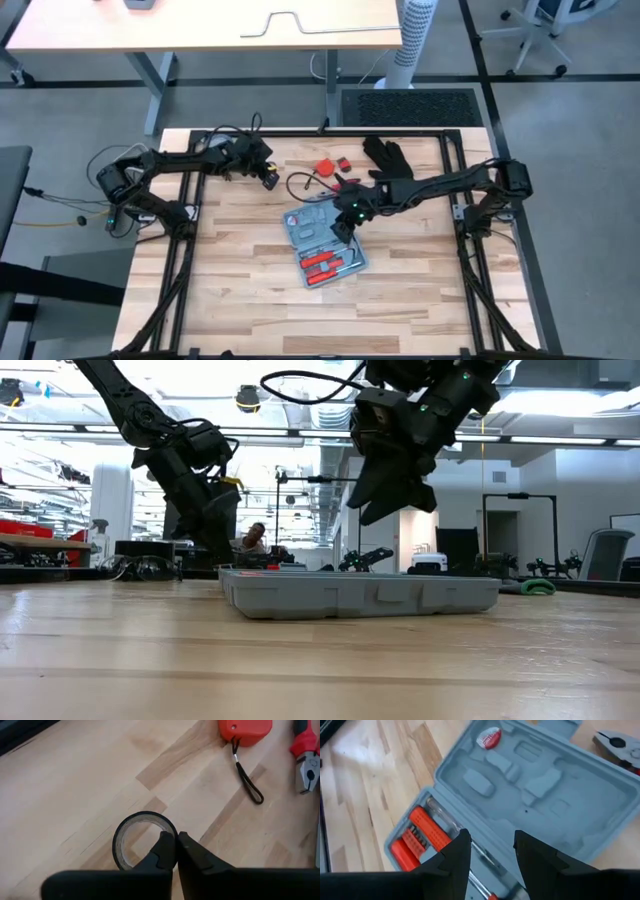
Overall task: Prefit tool cases
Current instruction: Remove the black electrical tape from the gray toolbox, then remove the orange hammer from the gray toolbox
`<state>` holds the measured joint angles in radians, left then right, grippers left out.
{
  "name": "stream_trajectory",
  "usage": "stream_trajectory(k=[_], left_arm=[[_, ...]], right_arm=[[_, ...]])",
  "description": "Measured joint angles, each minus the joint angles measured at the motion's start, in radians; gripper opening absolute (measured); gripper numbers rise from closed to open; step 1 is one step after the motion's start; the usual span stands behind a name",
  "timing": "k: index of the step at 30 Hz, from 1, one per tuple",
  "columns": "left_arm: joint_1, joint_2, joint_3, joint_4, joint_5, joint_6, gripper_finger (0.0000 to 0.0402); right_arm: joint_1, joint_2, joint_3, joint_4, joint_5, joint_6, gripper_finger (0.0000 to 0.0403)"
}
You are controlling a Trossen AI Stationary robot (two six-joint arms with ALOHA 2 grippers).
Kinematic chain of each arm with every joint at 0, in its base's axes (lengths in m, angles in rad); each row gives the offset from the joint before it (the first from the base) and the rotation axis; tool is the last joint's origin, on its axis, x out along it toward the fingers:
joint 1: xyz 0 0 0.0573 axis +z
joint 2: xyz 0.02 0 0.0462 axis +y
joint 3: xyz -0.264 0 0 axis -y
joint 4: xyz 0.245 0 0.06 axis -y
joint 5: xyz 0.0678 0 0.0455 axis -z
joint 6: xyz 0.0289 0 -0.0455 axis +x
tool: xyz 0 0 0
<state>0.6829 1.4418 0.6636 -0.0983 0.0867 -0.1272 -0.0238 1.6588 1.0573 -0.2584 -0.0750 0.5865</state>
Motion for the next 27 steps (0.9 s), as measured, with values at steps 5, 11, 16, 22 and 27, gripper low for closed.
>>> stream_trajectory(k=[5,11,16,22,27], left_arm=[[-0.01,0.0,0.0,-0.01,-0.064,-0.042,0.0044],[-0.01,0.0,0.0,-0.014,-0.068,-0.053,0.0081],[-0.01,0.0,0.0,-0.046,-0.043,-0.06,0.01],[-0.048,0.0,0.0,-0.094,0.16,-0.081,0.0102],[-0.222,0.0,0.0,-0.07,0.195,-0.153,0.0102]], right_arm=[[0.001,0.0,0.0,-0.002,0.0,0.0,0.0159],[-0.007,-0.003,0.0,-0.003,-0.002,0.009,0.0159],[-0.002,-0.003,0.0,-0.004,-0.002,0.011,0.0159],[-0.004,-0.003,0.0,-0.048,-0.002,0.014,0.0159],[-0.002,-0.003,0.0,-0.063,-0.002,0.008,0.0159]])
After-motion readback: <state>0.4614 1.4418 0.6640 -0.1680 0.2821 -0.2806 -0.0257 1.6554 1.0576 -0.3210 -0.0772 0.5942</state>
